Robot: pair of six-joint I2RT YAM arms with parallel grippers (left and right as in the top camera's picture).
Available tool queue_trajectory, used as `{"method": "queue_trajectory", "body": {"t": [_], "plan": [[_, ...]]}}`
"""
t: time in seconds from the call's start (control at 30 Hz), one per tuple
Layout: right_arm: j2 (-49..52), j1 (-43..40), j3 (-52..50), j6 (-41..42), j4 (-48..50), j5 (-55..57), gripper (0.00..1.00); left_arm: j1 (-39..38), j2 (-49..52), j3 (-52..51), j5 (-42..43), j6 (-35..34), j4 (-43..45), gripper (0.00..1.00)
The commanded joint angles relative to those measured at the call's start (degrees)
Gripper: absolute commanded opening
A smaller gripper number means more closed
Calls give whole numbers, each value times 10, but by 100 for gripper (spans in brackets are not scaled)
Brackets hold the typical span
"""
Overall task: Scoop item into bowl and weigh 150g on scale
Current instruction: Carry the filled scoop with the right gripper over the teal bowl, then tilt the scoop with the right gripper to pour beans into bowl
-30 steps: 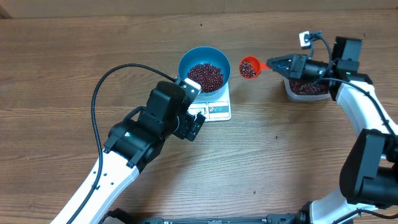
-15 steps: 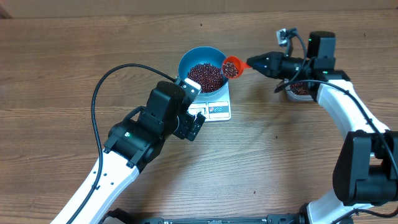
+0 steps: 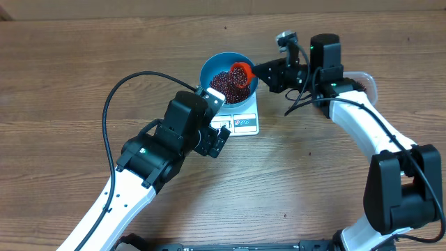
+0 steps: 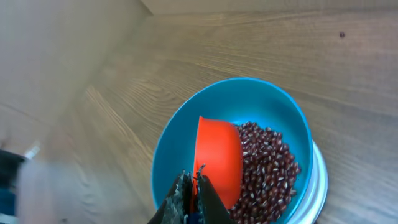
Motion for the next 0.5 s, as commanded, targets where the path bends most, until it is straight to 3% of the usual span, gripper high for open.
{"method": "queue_trajectory", "body": {"t": [0.0, 0.3, 0.47], "plan": [[-14, 8, -1, -60, 4, 44, 4, 2, -5, -2, 7, -7, 2, 99], [-14, 9, -1, -172, 4, 48, 4, 2, -5, -2, 7, -7, 2, 100], [-14, 9, -1, -180, 4, 48, 4, 2, -5, -2, 7, -7, 2, 100]]}}
